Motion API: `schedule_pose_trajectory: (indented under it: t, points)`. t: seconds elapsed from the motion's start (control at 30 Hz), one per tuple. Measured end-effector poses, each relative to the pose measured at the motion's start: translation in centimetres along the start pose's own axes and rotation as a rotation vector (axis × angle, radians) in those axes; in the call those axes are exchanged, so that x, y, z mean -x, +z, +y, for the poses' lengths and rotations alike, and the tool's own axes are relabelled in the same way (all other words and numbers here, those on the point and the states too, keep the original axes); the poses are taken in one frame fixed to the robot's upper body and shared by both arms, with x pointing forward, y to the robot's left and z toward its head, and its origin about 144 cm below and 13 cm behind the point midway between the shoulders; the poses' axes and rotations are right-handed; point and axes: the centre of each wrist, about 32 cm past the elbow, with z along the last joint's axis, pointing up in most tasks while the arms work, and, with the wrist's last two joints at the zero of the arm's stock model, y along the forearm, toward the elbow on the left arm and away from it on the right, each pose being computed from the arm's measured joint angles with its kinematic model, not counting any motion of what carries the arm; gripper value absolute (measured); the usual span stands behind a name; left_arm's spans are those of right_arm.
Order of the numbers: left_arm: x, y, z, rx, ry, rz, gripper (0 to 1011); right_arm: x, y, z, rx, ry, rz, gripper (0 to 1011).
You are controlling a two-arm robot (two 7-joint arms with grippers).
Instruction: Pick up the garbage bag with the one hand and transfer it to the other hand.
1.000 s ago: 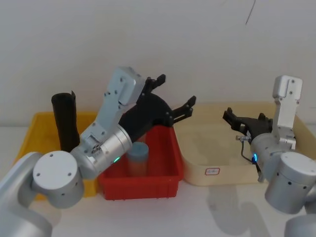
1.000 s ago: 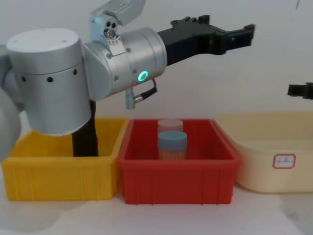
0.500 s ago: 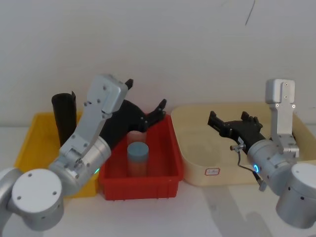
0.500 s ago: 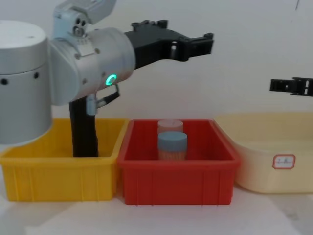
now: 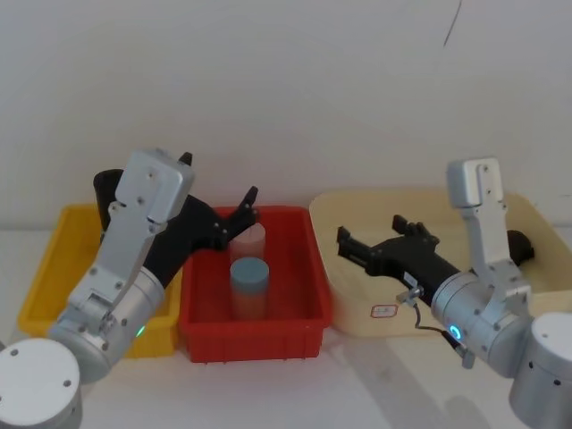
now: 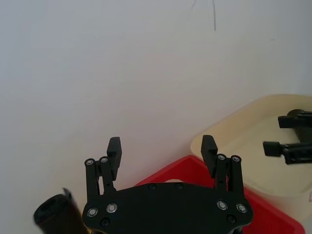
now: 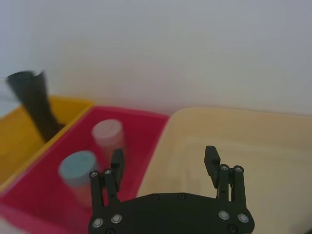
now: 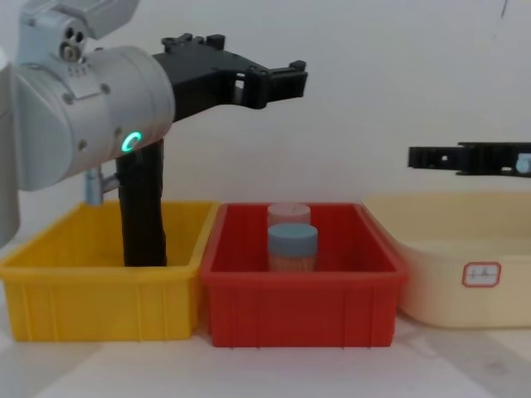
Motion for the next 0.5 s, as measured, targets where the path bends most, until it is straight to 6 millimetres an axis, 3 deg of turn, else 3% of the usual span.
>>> schedule_pose_trajectory:
  t: [0.5]
  points:
    - [-0.2,0.3,1.7,-0.019,0.051,-0.006,1001,1.7,-0.5,-0.5,0.049,0.244,-0.091,1000]
